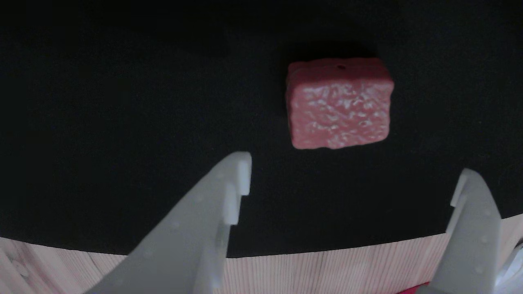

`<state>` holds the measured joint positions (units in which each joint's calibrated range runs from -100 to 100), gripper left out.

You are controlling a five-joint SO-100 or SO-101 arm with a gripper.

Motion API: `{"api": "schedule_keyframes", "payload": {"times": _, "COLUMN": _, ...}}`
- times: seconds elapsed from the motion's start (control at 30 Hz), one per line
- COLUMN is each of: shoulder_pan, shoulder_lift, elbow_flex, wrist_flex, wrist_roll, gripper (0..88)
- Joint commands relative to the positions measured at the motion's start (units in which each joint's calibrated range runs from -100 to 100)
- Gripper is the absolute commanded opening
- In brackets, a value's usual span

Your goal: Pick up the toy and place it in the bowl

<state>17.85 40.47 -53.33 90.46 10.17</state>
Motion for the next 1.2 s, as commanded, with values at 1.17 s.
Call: {"api": "schedule_keyframes", "payload": {"times": 1.17, "shoulder_pan": 0.1, "shoulder_lift": 13.6, "elbow_flex": -6.6, "wrist_flex": -5.6, "wrist_roll": -0.3, "gripper": 33.8}}
